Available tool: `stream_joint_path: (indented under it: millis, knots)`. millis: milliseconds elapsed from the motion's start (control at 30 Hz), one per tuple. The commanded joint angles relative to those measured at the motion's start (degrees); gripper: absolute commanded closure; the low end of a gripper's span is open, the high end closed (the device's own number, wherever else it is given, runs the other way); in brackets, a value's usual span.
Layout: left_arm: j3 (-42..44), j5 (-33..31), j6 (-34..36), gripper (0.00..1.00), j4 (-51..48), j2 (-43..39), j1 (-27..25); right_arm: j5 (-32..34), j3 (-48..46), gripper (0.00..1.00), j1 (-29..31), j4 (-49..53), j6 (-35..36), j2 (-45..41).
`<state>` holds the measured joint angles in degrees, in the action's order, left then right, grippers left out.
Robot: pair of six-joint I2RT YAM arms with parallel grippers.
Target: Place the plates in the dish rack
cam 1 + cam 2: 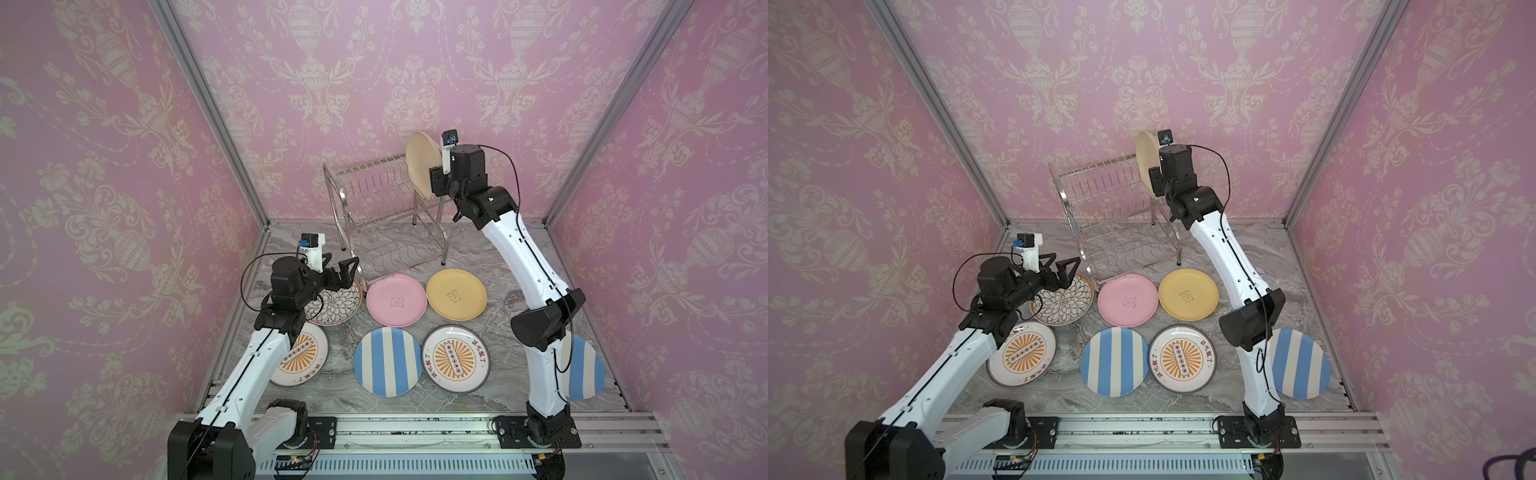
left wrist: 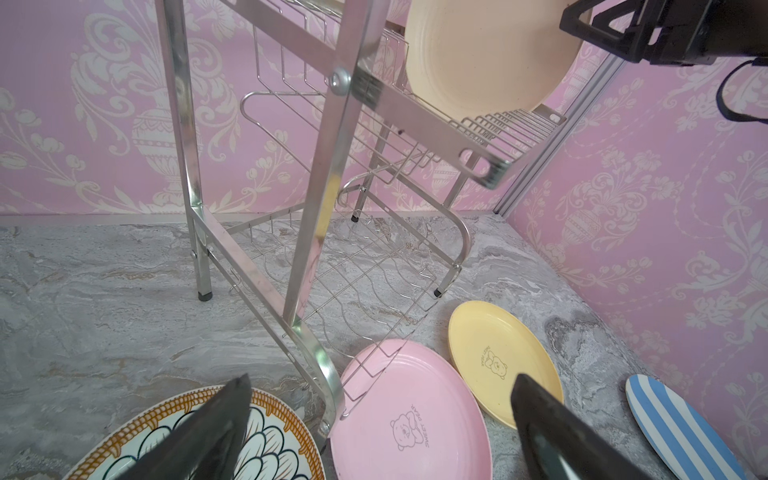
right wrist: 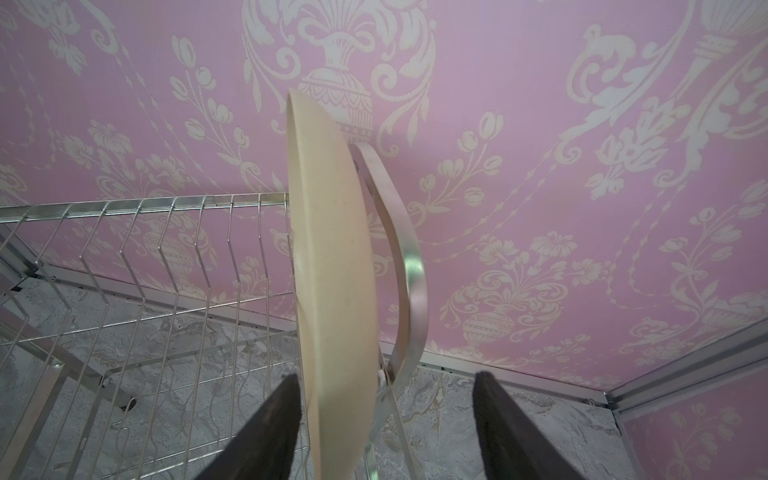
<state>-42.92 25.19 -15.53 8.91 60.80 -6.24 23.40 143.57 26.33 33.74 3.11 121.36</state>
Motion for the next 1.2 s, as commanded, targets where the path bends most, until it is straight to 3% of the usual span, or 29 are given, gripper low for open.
stream_joint_path:
  millis: [0, 633, 867, 1167]
  knots:
    - [-0.64, -0.2, 1.72, 0.01, -0.17, -0.12, -0.32, 0.69, 1.43, 0.35, -0.2, -0.23, -0.62, 1.94]
    - [-0.5, -0.39, 1.89, 0.01, -0.44, -0.38, -0.32, 5.17, 1.55, 0.64, 1.32, -1.69, 2.3, 2.83]
    - [-0.53, -0.45, 1.99, 0.01, -0.62, -0.47, -0.32, 7.91, 1.8, 0.85, 2.28, -3.3, 4.11, 2.87]
    - [-0.59, -0.49, 1.97, 0.01, -0.6, -0.41, -0.27, 11.03, 3.1, 0.96, 2.94, -5.14, 5.86, 2.57]
